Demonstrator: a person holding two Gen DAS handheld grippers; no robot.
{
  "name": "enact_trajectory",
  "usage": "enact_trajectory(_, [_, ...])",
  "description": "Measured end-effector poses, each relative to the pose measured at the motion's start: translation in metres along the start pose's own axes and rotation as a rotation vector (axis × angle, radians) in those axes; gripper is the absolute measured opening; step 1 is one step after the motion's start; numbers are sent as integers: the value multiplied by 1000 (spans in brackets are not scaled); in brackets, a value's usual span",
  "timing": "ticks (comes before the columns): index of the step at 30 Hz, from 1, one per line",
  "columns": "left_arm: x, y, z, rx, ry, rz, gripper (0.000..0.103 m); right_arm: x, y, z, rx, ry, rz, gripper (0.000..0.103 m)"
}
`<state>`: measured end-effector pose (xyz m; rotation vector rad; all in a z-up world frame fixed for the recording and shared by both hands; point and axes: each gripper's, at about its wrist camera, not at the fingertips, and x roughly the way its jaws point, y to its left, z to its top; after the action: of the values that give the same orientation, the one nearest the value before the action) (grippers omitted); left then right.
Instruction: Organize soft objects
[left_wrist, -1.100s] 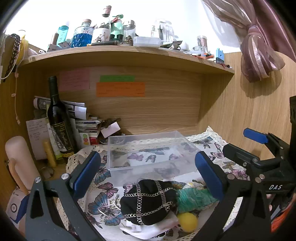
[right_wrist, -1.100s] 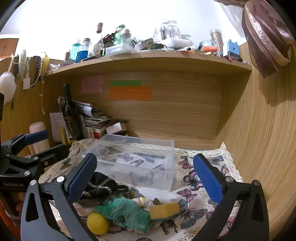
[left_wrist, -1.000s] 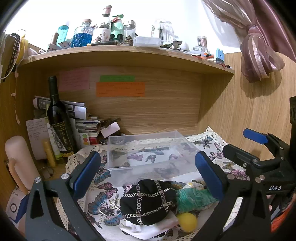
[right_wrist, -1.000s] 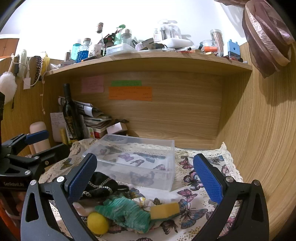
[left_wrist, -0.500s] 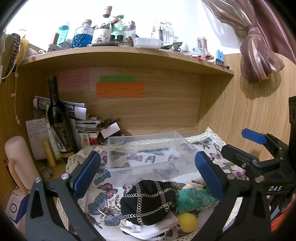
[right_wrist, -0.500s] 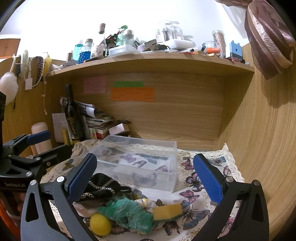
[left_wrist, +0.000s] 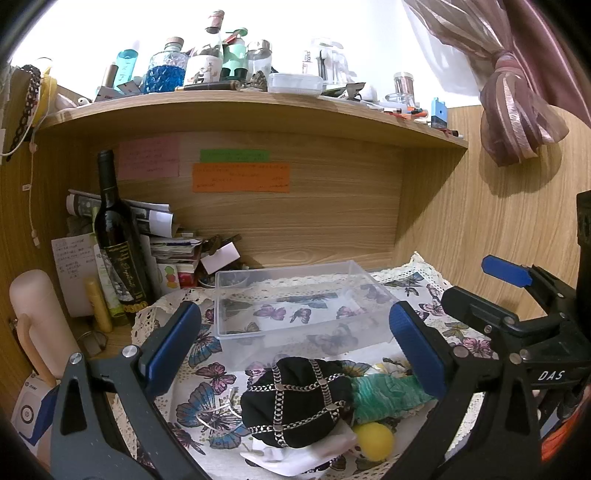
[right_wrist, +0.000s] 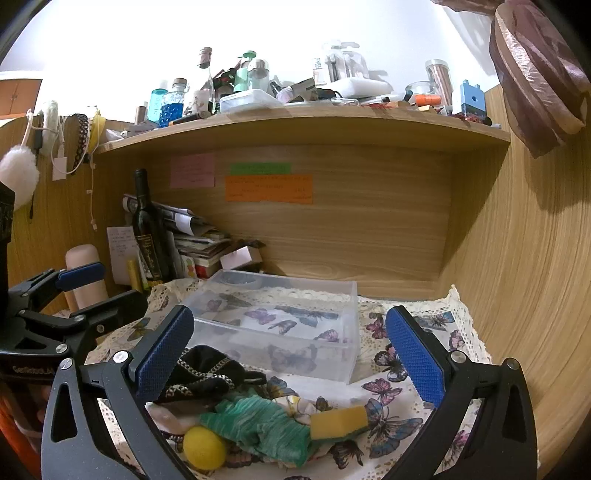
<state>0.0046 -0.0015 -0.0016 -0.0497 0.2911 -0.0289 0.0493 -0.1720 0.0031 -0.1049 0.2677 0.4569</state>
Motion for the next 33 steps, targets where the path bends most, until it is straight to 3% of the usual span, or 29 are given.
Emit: enact_trajectory(33, [3, -3, -3, 1, 3, -14, 103, -2, -7, 0, 20, 1, -9, 103])
